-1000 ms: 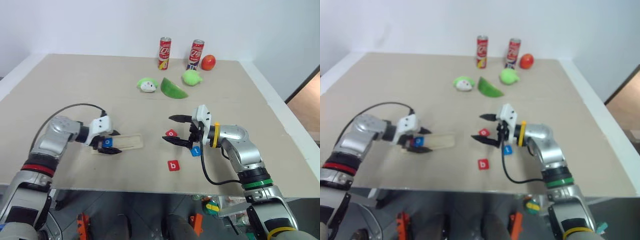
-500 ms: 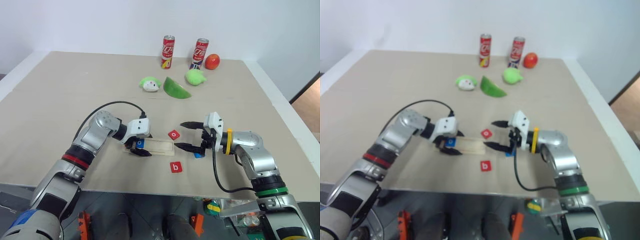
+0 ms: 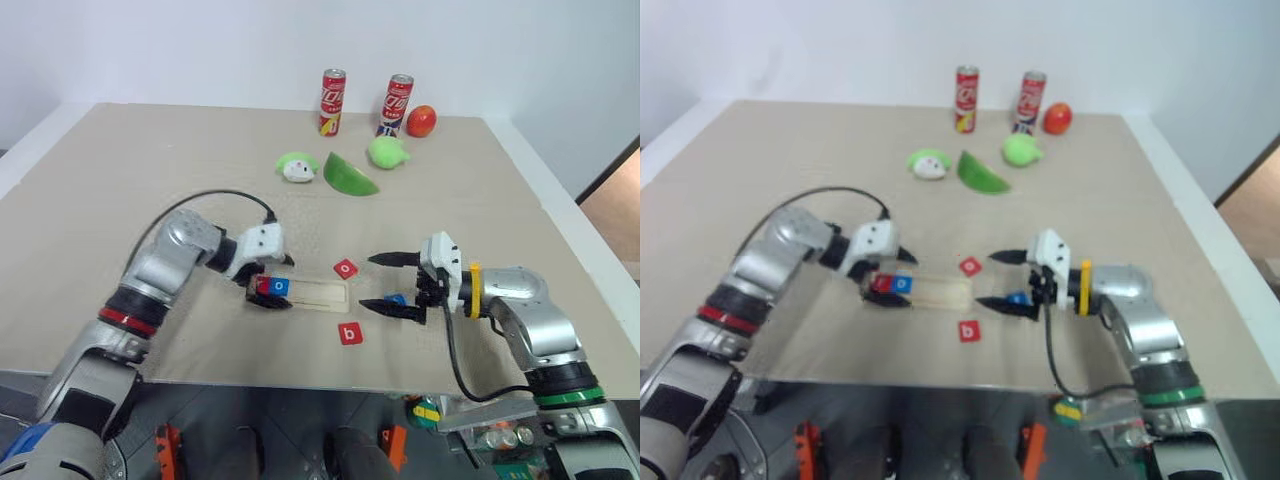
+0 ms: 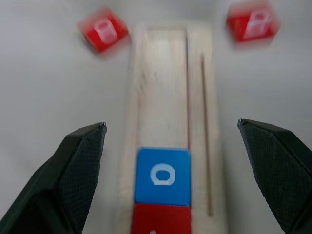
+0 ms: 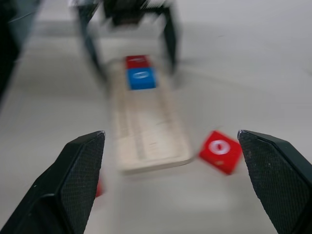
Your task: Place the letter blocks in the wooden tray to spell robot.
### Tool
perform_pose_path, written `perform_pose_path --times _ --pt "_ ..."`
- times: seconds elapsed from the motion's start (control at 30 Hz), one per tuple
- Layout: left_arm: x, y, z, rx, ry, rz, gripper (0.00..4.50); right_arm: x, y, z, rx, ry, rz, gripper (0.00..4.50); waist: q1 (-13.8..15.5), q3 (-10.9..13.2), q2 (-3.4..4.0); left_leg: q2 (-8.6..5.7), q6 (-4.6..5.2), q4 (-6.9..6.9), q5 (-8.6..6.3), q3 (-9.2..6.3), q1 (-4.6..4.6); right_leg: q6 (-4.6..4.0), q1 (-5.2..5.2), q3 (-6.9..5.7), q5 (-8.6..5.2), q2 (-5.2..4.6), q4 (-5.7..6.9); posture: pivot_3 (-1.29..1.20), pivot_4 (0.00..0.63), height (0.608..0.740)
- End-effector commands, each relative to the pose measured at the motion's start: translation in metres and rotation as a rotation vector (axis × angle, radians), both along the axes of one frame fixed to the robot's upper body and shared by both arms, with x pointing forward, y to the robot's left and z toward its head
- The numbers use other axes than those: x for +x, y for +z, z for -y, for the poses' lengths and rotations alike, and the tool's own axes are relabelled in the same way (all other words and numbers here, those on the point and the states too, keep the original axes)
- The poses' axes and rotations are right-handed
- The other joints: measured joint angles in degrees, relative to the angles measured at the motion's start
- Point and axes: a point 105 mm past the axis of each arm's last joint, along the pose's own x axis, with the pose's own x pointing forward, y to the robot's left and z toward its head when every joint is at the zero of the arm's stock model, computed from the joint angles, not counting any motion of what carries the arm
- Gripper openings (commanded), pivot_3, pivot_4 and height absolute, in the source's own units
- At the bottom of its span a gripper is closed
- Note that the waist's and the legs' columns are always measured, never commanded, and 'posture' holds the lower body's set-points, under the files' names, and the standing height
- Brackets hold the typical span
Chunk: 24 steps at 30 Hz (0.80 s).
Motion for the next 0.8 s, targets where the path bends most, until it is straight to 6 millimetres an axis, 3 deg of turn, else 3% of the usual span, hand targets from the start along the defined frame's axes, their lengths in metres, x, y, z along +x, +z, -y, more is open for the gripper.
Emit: perform_pose_path --times 0.03,0.17,0.43,0.7,0.73,0.8 --pt "-0.033 0.024 -0.005 -0.17 -0.06 0.007 4.48 -0.021 0.003 -0.011 -0.029 0.12 -0.014 4.5 -0.3 -0.01 0.05 0.02 0.01 -0.01 -0.03 0.02 0.02 0.01 0.01 0.03 -0.04 0.0 -0.01 0.0 0.15 0.74" --pt "-0.061 -0.001 -0.011 -0.254 -0.012 -0.014 4.48 -0.03 -0.008 -0.023 -0.041 0.162 -0.013 4.5 -0.86 -0.02 0.19 0.06 -0.02 -0.02 -0.14 -0.03 0.19 -0.04 0.18 -0.02 -0.21 -0.01 0.06 0.0 0.15 0.74" --pt "-0.087 -0.045 -0.012 -0.36 0.177 0.043 4.48 -0.028 -0.033 -0.034 -0.096 0.2 0.009 4.5 -0.68 0.06 0.09 0.1 -0.09 0.04 -0.04 0.02 0.33 -0.39 0.27 -0.02 -0.15 -0.06 0.06 0.0 0.15 0.74" --pt "-0.103 -0.059 -0.008 -0.344 0.201 0.042 4.48 -0.017 -0.049 -0.032 -0.099 0.15 -0.011 4.5 -0.77 0.06 0.09 0.07 -0.11 0.04 -0.01 0.16 0.41 -0.43 0.27 0.12 -0.11 -0.09 0.03 0.0 0.15 0.74" --pt "-0.104 -0.059 -0.007 -0.344 0.202 0.043 4.5 -0.017 -0.052 -0.031 -0.101 0.147 -0.015 3.95 -0.77 0.07 0.09 0.07 -0.11 0.03 -0.01 0.16 0.41 -0.43 0.27 0.12 -0.11 -0.09 0.03 0.0 0.15 0.74" --pt "-0.106 -0.059 -0.006 -0.344 0.209 0.047 4.5 -0.018 -0.055 -0.031 -0.098 0.143 -0.024 3.4 -0.79 0.06 0.09 0.08 -0.11 0.0 -0.02 0.16 0.41 -0.44 0.26 0.12 -0.13 -0.07 0.03 0.0 0.15 0.74"
